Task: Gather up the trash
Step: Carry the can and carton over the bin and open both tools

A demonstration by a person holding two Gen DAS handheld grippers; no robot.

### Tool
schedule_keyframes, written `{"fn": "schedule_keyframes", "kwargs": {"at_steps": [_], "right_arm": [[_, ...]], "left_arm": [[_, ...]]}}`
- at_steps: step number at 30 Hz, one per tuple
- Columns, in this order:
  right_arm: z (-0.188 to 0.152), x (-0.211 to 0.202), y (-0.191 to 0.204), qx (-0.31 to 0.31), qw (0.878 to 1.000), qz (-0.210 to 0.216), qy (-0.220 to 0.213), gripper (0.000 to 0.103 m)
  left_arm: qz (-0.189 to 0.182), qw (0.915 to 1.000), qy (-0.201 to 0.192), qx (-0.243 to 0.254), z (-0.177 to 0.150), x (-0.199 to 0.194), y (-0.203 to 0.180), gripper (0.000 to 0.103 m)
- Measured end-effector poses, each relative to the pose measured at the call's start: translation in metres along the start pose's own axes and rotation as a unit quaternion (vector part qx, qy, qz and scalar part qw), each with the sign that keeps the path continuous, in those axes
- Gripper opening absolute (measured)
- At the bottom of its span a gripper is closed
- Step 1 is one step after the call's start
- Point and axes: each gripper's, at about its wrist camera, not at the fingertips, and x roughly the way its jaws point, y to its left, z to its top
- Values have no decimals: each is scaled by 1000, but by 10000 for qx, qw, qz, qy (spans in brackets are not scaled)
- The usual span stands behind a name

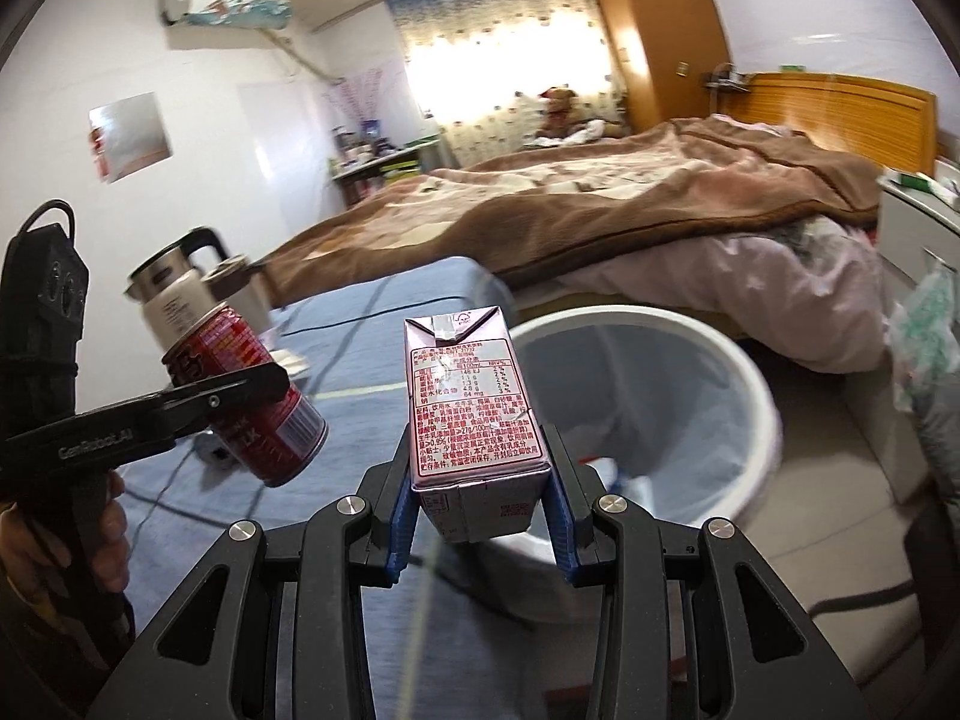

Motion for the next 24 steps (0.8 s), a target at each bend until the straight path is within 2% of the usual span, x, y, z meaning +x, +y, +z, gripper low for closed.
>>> {"fn": "schedule_keyframes", "kwargs": {"at_steps": [10, 19, 24], "right_arm": [[8, 16, -50, 206, 9979, -577, 196, 38], [4, 40, -71, 203, 9950, -876, 444, 38], [3, 48, -79, 187, 9927, -1058, 546, 38]], "left_arm": [[-435, 9981, 380, 215, 7, 50, -41, 55], [-269, 9968, 594, 463, 3, 76, -57, 55], [-231, 9968, 678, 352, 3, 82, -54, 55]]}}
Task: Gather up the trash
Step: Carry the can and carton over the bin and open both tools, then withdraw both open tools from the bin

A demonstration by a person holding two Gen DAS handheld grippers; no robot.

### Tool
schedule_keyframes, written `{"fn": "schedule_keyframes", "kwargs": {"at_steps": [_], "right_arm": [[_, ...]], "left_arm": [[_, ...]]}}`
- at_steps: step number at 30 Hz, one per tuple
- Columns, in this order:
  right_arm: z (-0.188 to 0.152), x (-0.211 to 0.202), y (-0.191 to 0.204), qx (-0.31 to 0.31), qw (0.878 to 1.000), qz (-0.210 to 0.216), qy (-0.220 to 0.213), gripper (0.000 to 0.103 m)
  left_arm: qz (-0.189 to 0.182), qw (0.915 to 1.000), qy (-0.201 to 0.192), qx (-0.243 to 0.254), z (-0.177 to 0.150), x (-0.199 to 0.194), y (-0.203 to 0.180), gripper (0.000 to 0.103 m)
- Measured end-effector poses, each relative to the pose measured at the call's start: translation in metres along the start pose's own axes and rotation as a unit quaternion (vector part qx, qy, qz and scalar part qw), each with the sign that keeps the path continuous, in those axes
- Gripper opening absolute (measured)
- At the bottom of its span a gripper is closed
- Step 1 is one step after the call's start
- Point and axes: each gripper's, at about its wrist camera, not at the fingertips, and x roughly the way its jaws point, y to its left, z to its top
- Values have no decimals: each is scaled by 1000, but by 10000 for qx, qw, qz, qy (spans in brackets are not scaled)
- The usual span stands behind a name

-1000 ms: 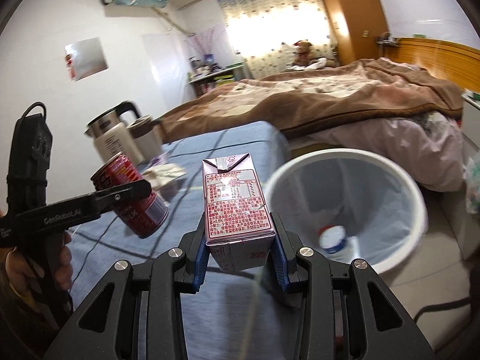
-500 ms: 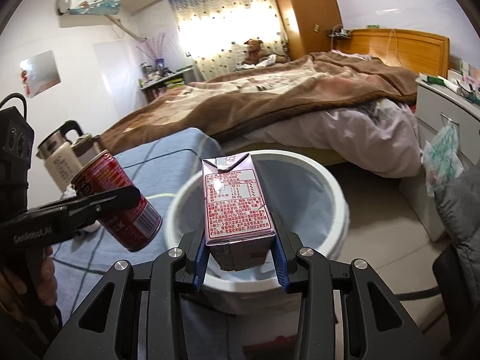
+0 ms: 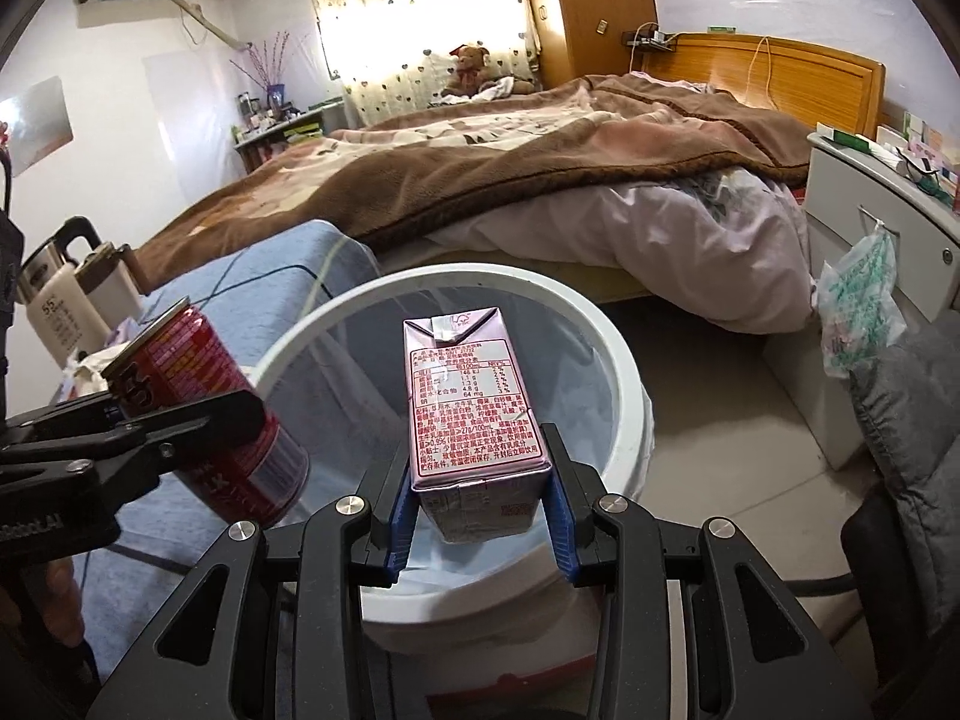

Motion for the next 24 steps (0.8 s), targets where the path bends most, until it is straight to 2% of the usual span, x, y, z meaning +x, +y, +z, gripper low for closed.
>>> {"fn": "schedule_keyframes", "kwargs": {"at_steps": [2, 6, 20, 24], "right_arm": [[0, 1, 0, -28, 10000, -64, 28, 39], [1, 1, 0, -2, 10000, -71, 1, 57], [0, -17, 7, 183, 9997, 20, -172, 57], [-1, -24, 15, 158, 9995, 99, -242, 57]], "left_arm": [[-15, 10000, 0, -51, -1, 0, 3, 60], [-46, 9999, -75, -82, 2, -4, 4, 65], [130, 9988, -439, -186, -2, -40, 18, 68], [340, 9978, -522, -206, -6, -51, 24, 68]]}}
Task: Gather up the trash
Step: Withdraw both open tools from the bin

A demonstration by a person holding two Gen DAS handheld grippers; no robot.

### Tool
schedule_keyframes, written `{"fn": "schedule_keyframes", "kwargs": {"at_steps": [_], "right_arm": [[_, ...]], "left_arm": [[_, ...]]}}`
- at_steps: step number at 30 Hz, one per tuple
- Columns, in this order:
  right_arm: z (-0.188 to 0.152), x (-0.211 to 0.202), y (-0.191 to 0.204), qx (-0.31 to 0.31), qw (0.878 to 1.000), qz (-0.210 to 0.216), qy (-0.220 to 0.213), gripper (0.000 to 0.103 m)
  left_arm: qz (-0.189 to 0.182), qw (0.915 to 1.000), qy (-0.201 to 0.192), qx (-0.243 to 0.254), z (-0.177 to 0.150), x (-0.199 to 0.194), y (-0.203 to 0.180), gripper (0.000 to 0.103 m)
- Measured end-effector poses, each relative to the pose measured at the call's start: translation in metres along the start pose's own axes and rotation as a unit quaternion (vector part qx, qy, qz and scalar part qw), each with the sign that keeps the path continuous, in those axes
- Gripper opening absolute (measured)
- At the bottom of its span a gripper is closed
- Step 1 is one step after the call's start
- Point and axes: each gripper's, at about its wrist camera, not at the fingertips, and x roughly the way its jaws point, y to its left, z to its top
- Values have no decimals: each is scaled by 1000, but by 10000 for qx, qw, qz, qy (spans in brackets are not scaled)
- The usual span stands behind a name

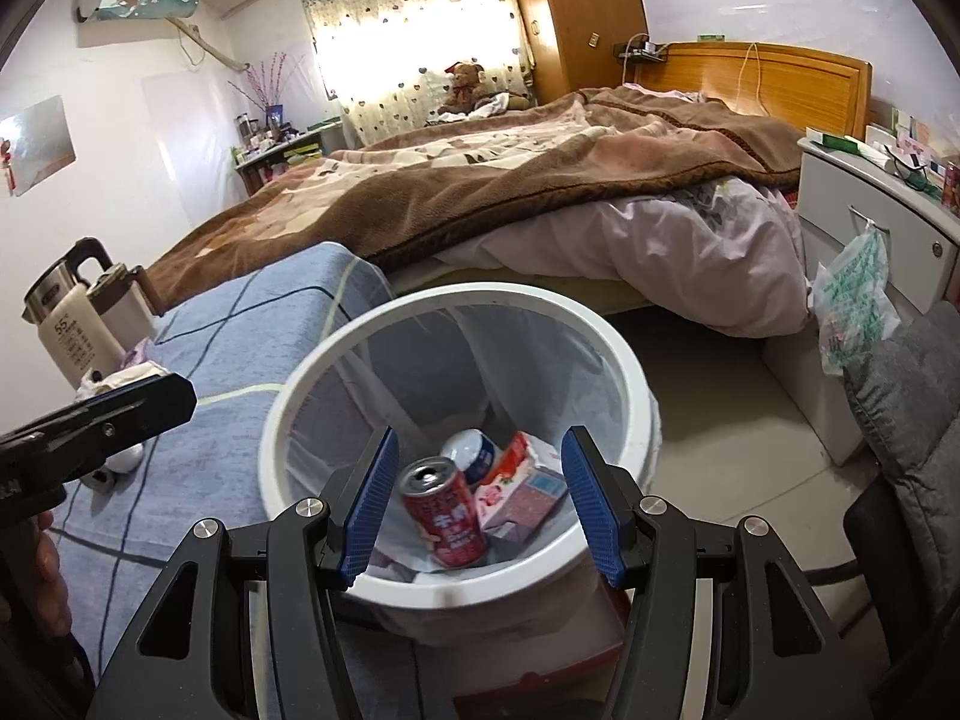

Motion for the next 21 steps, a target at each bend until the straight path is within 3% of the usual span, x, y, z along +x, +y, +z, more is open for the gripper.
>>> {"fn": "schedule_keyframes", "kwargs": {"at_steps": [14, 21], "right_arm": [[-6, -19, 58, -316, 9983, 466, -157, 57], [-13, -17, 91, -514, 9959, 736, -115, 57]], "left_arm": [[272, 9974, -405, -533, -26, -52, 59, 70], [871, 9912, -501, -867, -35, -75, 100, 73]]}}
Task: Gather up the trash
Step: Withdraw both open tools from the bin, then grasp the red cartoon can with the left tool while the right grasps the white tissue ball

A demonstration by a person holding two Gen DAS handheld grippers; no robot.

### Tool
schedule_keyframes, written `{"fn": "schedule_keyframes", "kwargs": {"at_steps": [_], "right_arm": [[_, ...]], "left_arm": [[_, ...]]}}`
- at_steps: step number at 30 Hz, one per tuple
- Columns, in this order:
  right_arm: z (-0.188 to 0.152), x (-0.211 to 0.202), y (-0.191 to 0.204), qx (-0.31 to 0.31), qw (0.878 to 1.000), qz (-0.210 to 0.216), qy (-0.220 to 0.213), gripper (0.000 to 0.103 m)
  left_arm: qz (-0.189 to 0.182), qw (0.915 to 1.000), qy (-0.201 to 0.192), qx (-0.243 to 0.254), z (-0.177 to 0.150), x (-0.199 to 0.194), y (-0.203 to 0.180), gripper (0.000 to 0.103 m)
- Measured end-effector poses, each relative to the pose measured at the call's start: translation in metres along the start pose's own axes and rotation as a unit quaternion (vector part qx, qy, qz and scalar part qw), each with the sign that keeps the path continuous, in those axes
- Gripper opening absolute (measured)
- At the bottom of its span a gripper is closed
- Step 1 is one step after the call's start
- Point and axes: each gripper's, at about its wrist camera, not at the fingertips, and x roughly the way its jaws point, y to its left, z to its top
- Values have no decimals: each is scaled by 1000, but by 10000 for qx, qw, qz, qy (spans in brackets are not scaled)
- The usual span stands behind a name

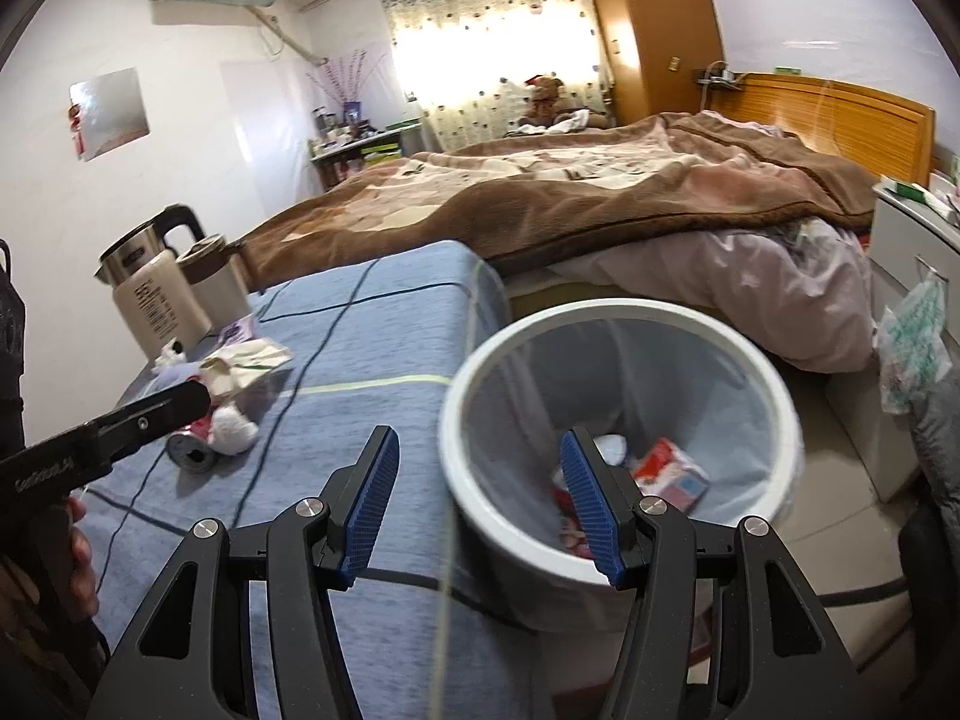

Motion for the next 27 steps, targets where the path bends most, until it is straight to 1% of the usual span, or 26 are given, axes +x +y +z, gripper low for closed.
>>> {"fn": "schedule_keyframes", "kwargs": {"at_steps": [3, 5, 7, 9, 12, 16, 21, 27], "right_arm": [[-1, 6, 13, -98, 9999, 94, 54, 57], [-1, 9, 21, -140, 9997, 153, 86, 57], [-2, 13, 29, -193, 9995, 225, 116, 57], [-2, 17, 37, -245, 9992, 286, 155, 57], [-2, 22, 47, -322, 9987, 347, 193, 57], [-1, 27, 60, -419, 9979, 435, 231, 57], [0, 35, 74, -521, 9970, 496, 291, 57], [1, 41, 83, -570, 9964, 534, 328, 57]], "left_arm": [[133, 9997, 9, -211, -3, -5, 22, 74], [404, 9988, -26, -266, -4, -8, 35, 75], [555, 9974, -19, -448, -5, -11, 50, 76], [679, 9958, 33, -608, -5, -11, 64, 79], [854, 9939, 133, -692, -7, -7, 77, 80], [1015, 9914, 271, -774, -6, 2, 89, 80], [1022, 9906, 467, -778, -1, 22, 95, 80], [1161, 9875, 700, -809, 0, 44, 102, 80]]}}
